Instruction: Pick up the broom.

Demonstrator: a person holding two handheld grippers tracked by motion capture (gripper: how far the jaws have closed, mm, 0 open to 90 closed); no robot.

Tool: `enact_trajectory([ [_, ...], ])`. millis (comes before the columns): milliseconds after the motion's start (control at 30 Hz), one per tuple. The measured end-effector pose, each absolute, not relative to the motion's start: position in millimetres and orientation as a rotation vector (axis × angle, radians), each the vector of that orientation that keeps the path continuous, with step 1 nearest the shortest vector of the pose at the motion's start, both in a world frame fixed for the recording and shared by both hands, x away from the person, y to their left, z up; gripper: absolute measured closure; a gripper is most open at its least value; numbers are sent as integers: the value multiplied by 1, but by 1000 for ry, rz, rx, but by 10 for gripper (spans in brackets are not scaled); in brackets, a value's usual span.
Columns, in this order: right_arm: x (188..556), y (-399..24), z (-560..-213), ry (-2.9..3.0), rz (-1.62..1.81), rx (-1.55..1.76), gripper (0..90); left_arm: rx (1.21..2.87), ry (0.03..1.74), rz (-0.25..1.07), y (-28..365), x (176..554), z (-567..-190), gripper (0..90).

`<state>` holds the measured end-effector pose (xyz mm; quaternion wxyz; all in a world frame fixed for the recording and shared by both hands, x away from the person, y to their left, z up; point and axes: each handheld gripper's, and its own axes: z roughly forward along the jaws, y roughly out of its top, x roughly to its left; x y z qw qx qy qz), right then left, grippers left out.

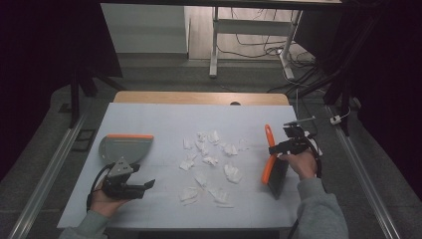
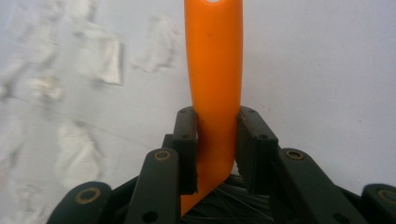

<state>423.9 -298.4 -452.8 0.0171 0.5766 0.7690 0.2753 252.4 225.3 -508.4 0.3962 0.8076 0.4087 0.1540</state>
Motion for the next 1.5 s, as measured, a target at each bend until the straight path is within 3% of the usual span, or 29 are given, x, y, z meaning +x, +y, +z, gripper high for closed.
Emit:
enact_trajectory([
  [367,404,-303,-436,2350,1159,1639,710,2050,1048,396,224,255,-510,211],
  [1500,378,-241,-421,2235,1685,1354,709,2046,1037,451,207,259,-503,222],
])
